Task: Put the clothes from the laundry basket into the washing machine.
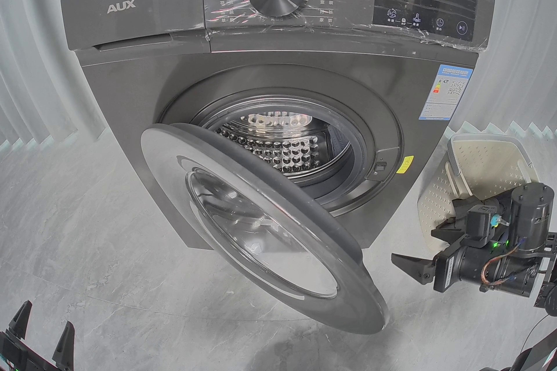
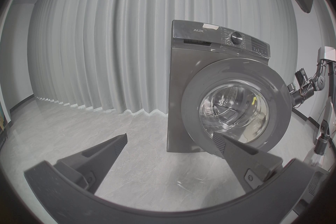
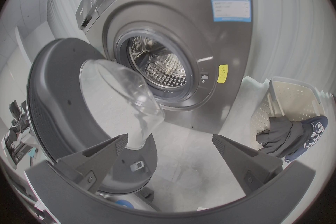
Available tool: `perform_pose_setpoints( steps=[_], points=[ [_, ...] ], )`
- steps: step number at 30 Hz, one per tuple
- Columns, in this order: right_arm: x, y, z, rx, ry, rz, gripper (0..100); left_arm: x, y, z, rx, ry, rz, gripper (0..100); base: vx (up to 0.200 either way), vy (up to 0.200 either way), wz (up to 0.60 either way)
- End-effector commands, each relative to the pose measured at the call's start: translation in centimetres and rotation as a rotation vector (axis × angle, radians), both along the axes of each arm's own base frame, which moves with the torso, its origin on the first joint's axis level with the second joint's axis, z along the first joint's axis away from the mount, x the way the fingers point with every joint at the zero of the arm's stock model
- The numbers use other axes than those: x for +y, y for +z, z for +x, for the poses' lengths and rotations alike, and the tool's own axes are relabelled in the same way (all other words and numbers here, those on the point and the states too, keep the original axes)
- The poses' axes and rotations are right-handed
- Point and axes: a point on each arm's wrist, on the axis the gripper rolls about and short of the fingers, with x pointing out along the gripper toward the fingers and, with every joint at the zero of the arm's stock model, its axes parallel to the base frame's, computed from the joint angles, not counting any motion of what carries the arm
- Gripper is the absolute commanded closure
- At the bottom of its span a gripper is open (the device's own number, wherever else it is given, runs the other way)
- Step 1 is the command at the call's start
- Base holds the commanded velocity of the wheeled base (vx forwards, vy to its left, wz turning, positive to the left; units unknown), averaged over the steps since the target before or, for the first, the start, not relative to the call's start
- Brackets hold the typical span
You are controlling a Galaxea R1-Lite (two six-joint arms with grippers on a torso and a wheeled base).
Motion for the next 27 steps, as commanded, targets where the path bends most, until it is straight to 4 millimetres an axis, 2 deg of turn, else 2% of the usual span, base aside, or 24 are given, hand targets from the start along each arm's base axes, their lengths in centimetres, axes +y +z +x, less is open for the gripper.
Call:
perform_pose_setpoints(
  steps=[1,7,12,15,19,24,27],
  points=[
    [1.0,-1.2,0.0,0.044,0.036,-0.039,0,0.0,-0.4,0.0,0.003,0.0,0.0,0,0.0,0.0,0.0],
    [2.3,-1.4,-1.2,0.057,0.116,-0.035,0,0.0,-0.4,0.0,0.003,0.0,0.0,0,0.0,0.0,0.0],
    [2.6,-1.6,-1.5,0.065,0.138,-0.035,0,0.0,-0.4,0.0,0.003,0.0,0.0,0,0.0,0.0,0.0],
    [3.1,-2.1,-2.5,0.078,0.209,-0.033,0,0.0,-0.4,0.0,0.005,0.0,0.0,0,0.0,0.0,0.0],
    [3.7,-2.1,-2.8,0.053,0.277,0.005,0,0.0,-0.4,0.0,0.005,0.0,0.0,0,0.0,0.0,0.0],
    [4.1,-1.7,-2.2,0.017,0.269,0.032,0,0.0,-0.4,0.0,0.003,0.0,0.0,0,0.0,0.0,0.0],
    [4.4,-1.3,0.0,0.009,0.163,0.045,0,0.0,-0.4,0.0,0.003,0.0,0.0,0,0.0,0.0,0.0]
  ],
)
